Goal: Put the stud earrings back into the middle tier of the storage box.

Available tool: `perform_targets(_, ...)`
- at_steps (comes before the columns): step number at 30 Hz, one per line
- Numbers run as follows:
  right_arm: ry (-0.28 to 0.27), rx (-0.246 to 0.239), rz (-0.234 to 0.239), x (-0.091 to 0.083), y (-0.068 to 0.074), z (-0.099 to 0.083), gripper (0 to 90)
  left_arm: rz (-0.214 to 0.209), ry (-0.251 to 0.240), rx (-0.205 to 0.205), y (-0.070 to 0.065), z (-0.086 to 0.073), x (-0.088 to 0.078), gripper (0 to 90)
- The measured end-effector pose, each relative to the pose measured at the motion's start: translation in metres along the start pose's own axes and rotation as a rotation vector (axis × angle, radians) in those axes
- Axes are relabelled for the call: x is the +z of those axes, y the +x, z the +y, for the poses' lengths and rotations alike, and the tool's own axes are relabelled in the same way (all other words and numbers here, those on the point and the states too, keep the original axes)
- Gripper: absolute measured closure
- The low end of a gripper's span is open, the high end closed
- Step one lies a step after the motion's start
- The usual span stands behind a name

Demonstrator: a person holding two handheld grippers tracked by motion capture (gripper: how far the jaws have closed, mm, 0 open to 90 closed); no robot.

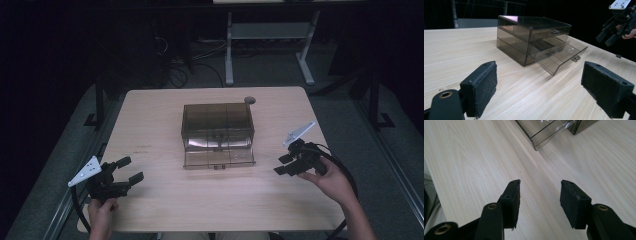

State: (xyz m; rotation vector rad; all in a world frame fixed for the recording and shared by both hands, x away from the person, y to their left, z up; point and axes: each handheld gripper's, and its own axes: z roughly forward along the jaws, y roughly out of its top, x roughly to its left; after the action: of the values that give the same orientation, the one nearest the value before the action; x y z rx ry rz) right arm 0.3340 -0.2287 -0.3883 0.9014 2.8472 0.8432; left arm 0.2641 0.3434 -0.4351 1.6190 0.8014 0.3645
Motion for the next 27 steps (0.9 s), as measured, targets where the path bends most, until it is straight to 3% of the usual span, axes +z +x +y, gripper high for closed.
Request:
perform_targets(14, -0.038, 0.024, -0.001, 0.001, 0.006, -0.026, 48.4, -0.005, 0.007, 0.009, -0.001, -0.001, 0.001, 12.8)
perform_targets(23, -0.056, 0.023, -0.024, 0.007, 0.024, -0.041, 46.7, -0.003, 0.010, 0.012, -0.001, -0.001, 0.001, 12.8)
perform_targets(27, -0.077, 0.029, -0.069, 0.012, 0.036, -0.048, 42.7, -0.002, 0.007, 0.004, 0.000, -0.001, 0.002, 12.8)
